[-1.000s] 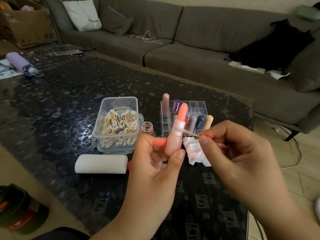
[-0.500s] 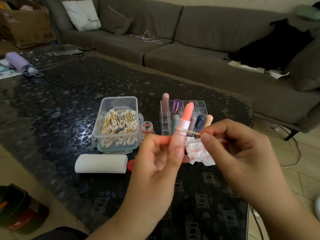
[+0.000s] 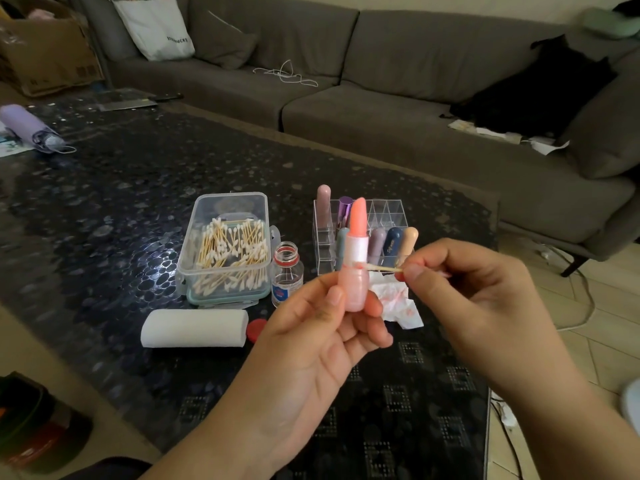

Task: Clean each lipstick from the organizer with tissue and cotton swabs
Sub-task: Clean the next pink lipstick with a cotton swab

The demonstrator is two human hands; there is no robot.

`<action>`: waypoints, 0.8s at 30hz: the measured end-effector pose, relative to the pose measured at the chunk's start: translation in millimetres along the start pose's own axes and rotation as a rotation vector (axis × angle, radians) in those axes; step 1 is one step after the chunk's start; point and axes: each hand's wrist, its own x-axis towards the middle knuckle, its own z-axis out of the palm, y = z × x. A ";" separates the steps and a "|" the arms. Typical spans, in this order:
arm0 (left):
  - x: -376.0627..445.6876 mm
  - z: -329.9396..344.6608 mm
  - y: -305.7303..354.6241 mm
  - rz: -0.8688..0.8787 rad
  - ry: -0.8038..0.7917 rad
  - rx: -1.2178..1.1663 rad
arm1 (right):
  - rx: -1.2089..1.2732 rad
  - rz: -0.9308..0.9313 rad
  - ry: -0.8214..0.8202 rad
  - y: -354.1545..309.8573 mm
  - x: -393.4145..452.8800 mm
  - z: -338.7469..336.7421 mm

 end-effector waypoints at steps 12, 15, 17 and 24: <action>2.2 -2.6 1.0 -0.088 -0.063 -0.102 | 0.010 0.011 -0.022 -1.4 0.4 3.7; 3.2 -3.2 2.3 -0.107 -0.053 -0.095 | -0.036 0.014 -0.011 0.7 -0.9 5.5; 3.2 -1.8 2.5 -0.105 -0.045 -0.072 | -0.050 0.016 -0.008 1.6 -1.6 6.6; 2.1 -0.6 0.3 -0.083 0.004 0.007 | -0.018 0.025 -0.017 0.4 -0.5 3.0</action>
